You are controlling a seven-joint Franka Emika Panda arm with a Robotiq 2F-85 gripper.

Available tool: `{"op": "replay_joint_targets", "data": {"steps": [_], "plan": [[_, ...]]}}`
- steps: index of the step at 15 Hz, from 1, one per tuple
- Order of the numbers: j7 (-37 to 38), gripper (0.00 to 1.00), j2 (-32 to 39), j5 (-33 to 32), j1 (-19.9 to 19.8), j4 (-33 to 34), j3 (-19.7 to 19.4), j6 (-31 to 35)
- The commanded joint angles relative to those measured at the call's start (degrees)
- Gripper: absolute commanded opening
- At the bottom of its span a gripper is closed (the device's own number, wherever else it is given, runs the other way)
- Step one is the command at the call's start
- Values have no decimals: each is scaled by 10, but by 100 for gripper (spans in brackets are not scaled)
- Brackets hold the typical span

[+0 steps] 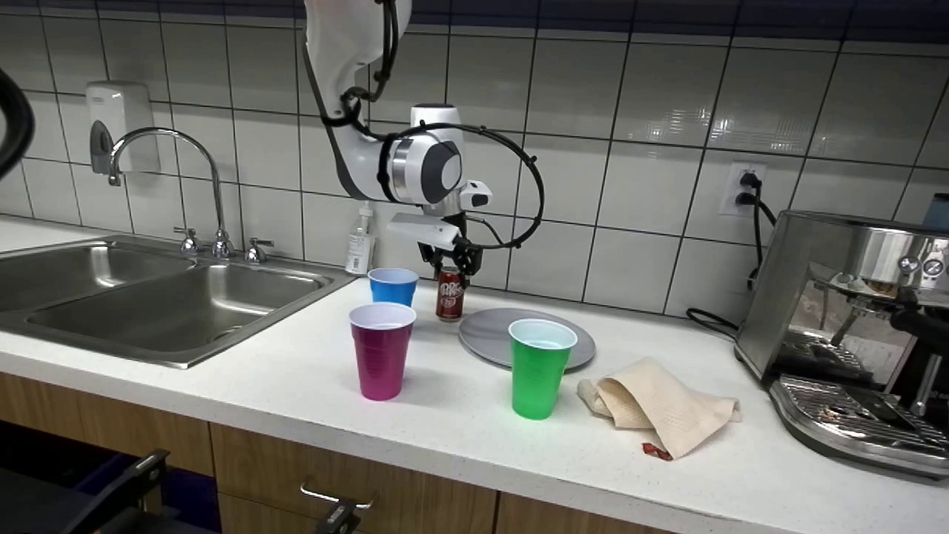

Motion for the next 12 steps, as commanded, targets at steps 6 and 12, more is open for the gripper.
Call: {"op": "replay_joint_targets", "data": {"steps": [6, 12], "plan": [[-20, 99, -33, -9, -6, -36, 5, 17], [-71, 100, -68, -4, -44, -60, 25, -19]]}}
